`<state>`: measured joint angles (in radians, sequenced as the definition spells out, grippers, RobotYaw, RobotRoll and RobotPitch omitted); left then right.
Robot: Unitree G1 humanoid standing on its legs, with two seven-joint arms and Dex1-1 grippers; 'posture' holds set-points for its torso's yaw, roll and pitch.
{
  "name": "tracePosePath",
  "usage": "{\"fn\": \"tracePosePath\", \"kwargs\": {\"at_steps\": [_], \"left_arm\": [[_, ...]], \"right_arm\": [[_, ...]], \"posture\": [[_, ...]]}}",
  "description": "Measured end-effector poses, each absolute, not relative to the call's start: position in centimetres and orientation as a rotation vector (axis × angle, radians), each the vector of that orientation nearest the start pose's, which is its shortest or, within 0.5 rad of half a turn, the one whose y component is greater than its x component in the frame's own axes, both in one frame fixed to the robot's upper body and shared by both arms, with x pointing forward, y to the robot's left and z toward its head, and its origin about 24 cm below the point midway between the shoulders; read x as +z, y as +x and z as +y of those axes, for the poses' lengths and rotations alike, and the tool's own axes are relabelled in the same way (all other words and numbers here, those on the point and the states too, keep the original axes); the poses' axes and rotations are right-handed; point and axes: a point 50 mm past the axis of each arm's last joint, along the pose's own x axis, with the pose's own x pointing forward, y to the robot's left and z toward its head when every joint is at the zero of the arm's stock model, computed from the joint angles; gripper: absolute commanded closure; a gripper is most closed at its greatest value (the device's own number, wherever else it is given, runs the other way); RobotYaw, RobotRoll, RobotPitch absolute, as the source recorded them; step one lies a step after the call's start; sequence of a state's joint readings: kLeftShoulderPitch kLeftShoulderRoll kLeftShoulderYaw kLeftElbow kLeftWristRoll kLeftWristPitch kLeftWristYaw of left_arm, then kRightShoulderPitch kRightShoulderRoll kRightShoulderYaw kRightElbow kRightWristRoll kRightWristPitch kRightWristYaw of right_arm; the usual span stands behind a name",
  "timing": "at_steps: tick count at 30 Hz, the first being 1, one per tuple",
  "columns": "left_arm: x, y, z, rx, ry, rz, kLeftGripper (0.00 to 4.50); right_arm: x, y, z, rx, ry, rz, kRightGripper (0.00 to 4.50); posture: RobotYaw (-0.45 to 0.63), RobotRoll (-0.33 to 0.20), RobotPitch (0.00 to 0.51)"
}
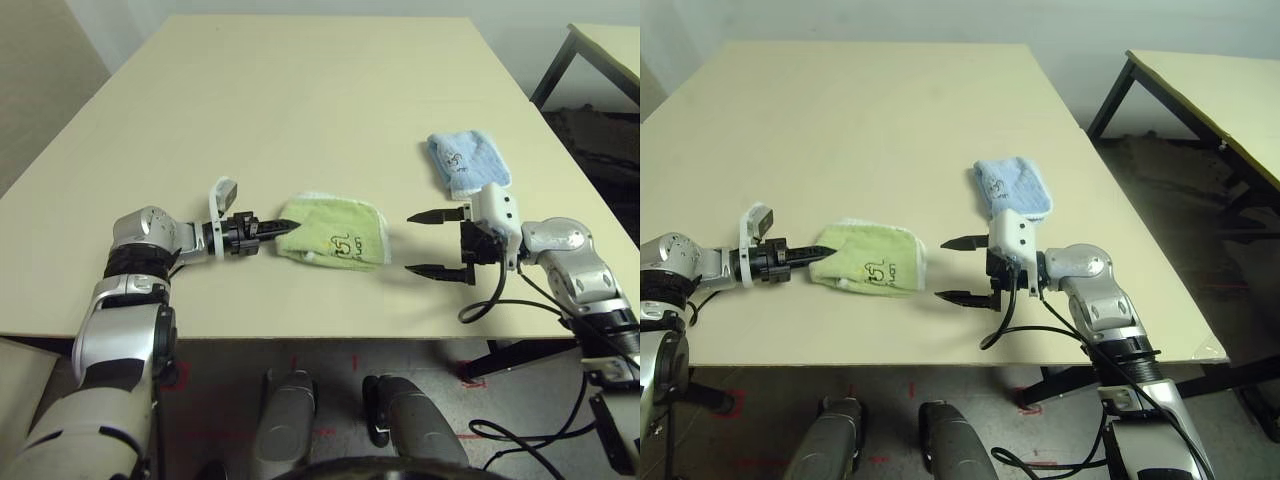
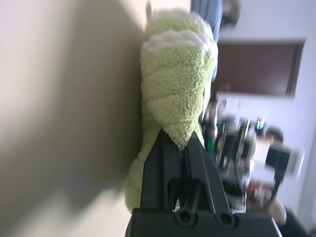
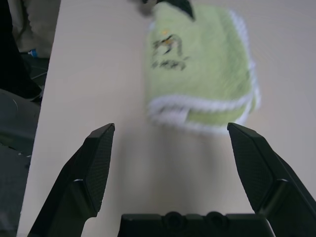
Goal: Fold the towel and set it aside.
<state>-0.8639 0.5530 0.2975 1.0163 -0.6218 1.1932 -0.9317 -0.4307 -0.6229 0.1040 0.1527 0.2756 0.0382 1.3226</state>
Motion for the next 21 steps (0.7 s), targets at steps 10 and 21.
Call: {"fn": "tracePosePath", "kwargs": {"at_steps": [10, 21], "left_arm": [[10.4, 34.9, 28.6, -0.332, -1.073, 0.305, 4.48], [11.7, 34.7, 33.7, -0.006, -1.081, -0.057, 4.48]], "right_arm": [[13.2, 28.7, -18.1, 1.353, -0.415, 0.046, 0.0], [13.2, 28.7, -18.1, 1.347, -0.408, 0.049, 0.0]], "posture": [[0.01, 0.0, 0.157], [0.02, 0.0, 0.153]]}}
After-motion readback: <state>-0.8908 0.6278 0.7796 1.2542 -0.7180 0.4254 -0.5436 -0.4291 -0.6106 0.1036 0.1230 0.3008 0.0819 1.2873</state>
